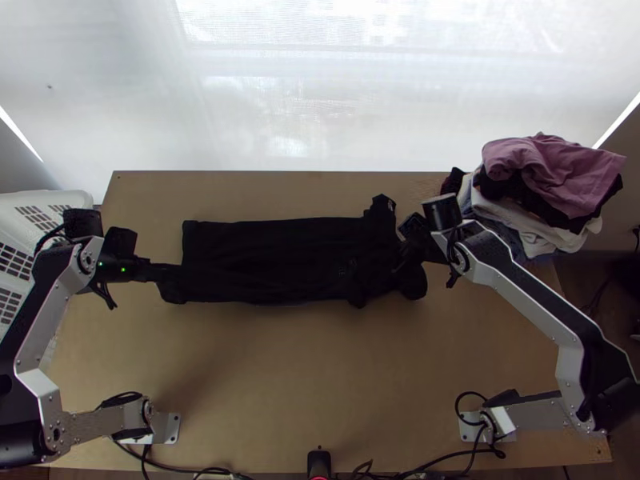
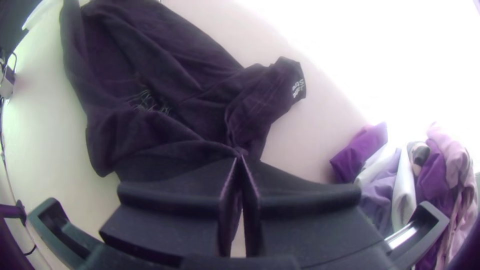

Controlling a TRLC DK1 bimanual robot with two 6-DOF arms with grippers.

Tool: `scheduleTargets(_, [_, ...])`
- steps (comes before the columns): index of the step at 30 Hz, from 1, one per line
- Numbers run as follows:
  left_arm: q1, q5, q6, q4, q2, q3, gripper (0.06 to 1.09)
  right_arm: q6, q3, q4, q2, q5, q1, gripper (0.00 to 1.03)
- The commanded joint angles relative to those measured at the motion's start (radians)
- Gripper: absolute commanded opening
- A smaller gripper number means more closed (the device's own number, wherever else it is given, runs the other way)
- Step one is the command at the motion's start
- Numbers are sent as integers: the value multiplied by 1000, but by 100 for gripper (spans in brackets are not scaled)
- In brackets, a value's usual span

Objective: Fold the t-shirt

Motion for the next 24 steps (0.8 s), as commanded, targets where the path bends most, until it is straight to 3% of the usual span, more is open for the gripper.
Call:
scheduleTargets(1, [0, 0, -13, 13, 132, 145, 9, 1, 146, 10, 133, -7, -51, 3])
scheduleTargets(24, [-29, -2, -46, 15, 476, 507, 9, 4, 464, 10, 430, -15, -158, 3])
